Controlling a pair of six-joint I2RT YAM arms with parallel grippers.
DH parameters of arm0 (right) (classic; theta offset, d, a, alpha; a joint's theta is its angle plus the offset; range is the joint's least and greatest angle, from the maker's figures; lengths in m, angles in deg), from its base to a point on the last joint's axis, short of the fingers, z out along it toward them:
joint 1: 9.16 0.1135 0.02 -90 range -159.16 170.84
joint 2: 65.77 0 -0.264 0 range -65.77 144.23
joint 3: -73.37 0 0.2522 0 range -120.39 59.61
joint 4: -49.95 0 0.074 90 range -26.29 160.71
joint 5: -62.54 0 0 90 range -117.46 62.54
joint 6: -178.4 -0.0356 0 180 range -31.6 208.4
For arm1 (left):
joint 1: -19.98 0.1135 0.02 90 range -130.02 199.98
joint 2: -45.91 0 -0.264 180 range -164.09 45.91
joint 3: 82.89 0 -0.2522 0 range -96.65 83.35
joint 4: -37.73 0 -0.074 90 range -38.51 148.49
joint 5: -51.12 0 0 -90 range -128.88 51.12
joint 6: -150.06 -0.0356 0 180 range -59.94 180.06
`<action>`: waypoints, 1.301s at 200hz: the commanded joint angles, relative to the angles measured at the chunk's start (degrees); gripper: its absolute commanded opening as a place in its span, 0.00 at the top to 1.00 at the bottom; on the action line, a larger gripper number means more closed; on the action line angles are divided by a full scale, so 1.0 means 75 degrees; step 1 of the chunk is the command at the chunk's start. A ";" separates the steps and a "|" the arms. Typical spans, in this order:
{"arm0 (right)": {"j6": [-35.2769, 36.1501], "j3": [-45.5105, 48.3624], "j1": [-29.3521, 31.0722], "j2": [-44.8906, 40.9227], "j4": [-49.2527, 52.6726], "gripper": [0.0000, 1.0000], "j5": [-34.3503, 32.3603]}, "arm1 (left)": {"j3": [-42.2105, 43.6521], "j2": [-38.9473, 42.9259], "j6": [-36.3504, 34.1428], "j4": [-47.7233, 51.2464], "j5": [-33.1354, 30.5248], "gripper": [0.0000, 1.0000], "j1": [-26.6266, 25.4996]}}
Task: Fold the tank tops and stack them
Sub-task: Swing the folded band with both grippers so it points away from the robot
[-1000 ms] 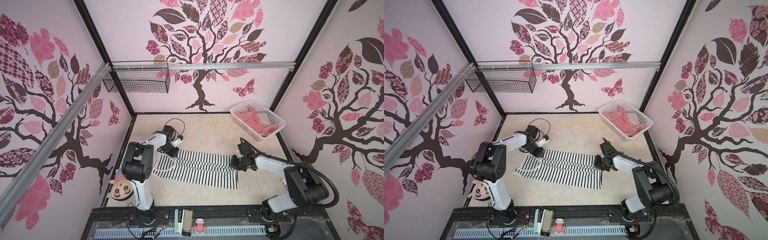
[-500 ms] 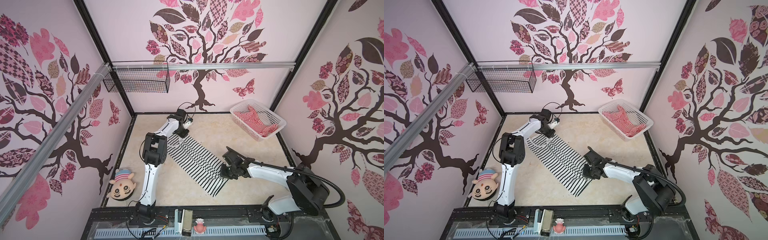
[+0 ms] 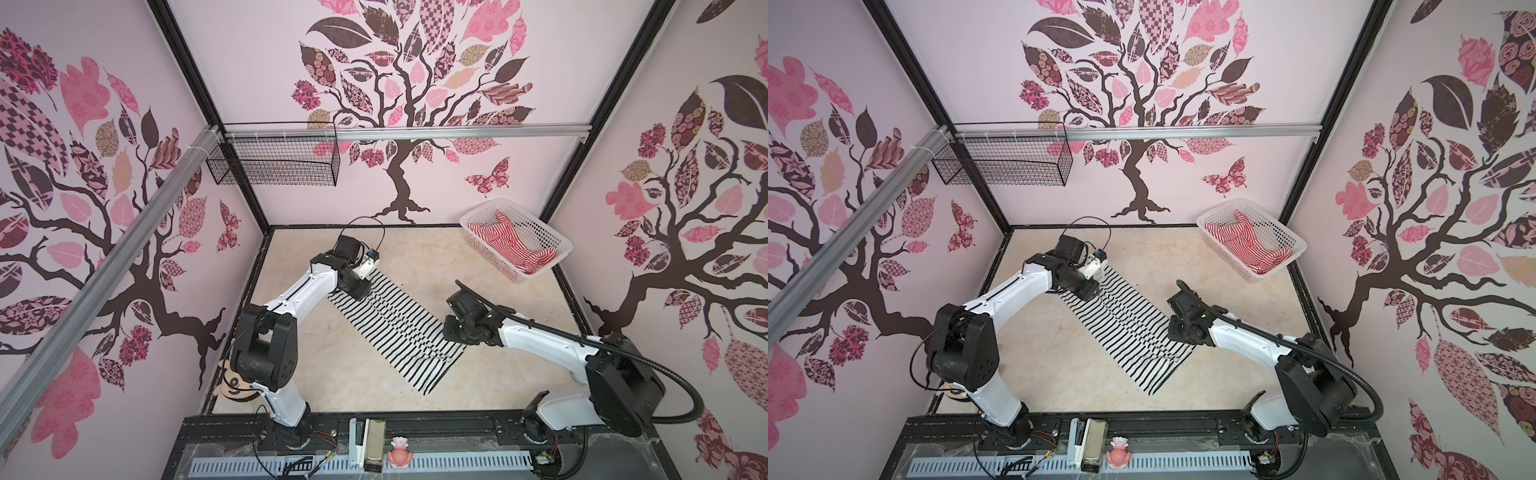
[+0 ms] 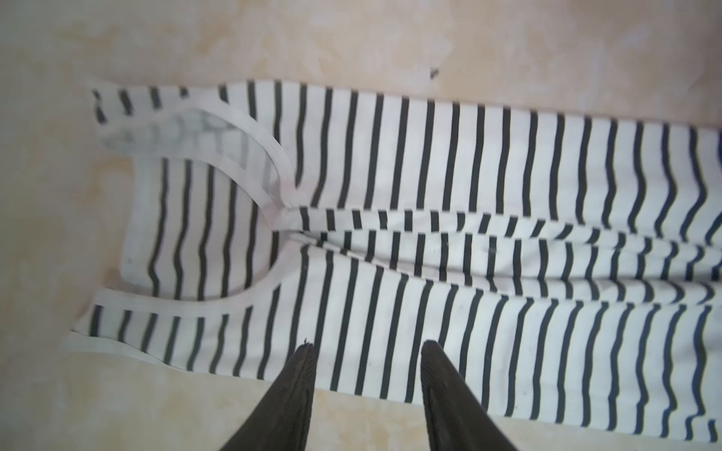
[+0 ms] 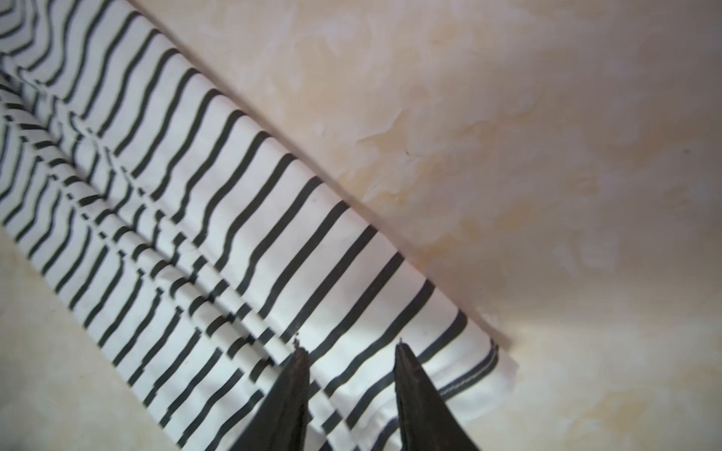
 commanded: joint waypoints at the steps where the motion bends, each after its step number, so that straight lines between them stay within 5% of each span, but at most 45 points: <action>1: 0.0507 -0.0176 -0.0250 0.0482 -0.0253 0.64 0.0076 | 0.0924 0.0048 -0.0287 -0.0268 -0.0157 0.52 0.0053; 83: 0.0116 0.0533 -0.0265 0.0785 -0.0660 0.68 0.0669 | 0.1075 -0.1179 -0.0406 -0.0700 -0.0884 0.53 0.0053; 145: -0.0932 0.1018 0.0735 0.0370 -0.0657 0.68 0.0551 | -0.2167 -0.3287 -0.0218 0.0069 -0.0644 0.52 -0.0004; 187: -0.1453 0.1092 0.1043 -0.0026 -0.0757 0.55 0.0790 | -0.4046 -0.4166 0.0097 0.0743 -0.0522 0.52 -0.0100; 260: -0.1251 0.1333 0.0917 -0.0848 -0.0224 0.32 0.0607 | -0.0748 -0.1034 -0.0113 -0.0449 -0.0024 0.48 -0.0226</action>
